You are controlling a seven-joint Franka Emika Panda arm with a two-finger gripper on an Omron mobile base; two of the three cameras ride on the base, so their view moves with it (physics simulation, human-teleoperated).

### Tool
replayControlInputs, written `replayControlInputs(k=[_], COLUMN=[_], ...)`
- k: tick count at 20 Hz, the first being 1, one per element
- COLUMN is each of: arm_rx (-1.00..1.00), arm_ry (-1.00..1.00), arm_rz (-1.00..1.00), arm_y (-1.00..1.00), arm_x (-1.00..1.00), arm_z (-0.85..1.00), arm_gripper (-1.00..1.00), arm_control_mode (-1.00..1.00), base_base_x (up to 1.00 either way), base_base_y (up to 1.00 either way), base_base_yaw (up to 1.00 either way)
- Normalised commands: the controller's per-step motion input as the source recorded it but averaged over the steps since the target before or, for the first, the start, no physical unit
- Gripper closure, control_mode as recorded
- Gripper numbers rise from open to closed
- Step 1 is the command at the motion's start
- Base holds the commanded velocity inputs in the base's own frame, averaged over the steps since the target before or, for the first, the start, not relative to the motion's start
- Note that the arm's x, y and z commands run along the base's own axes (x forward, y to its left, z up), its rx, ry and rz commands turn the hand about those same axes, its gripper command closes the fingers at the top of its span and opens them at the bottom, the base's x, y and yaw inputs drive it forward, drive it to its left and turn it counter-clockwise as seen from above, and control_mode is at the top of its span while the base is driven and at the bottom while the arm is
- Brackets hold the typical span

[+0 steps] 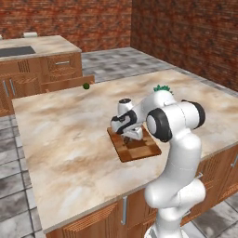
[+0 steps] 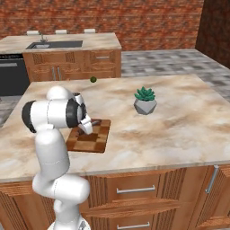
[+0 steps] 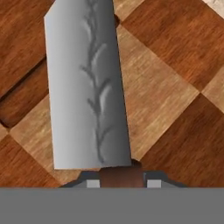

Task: Open the drawer on the left and place the cutting tools on the cutting board.

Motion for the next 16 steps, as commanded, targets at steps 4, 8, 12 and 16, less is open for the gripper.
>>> replayControlInputs(k=[4, 8, 12, 16], arm_rx=[0.00, 0.06, 0.17, 0.21], arm_ry=[0.00, -0.07, -0.26, -0.39], arm_rz=[0.00, 0.00, 0.00, 0.00], arm_y=[0.00, 0.00, 0.00, -0.06], arm_x=[0.00, -0.12, -0.30, -0.44], arm_z=[0.00, 0.62, 1.00, 1.00], arm_gripper=[-1.00, -1.00, -1.00, -1.00], arm_control_mode=[-1.00, -1.00, -1.00, -1.00], base_base_x=[0.00, 0.00, 0.00, 0.00], base_base_y=[0.00, 0.00, 0.00, 0.00], base_base_yaw=[0.00, 0.00, 0.00, 0.00])
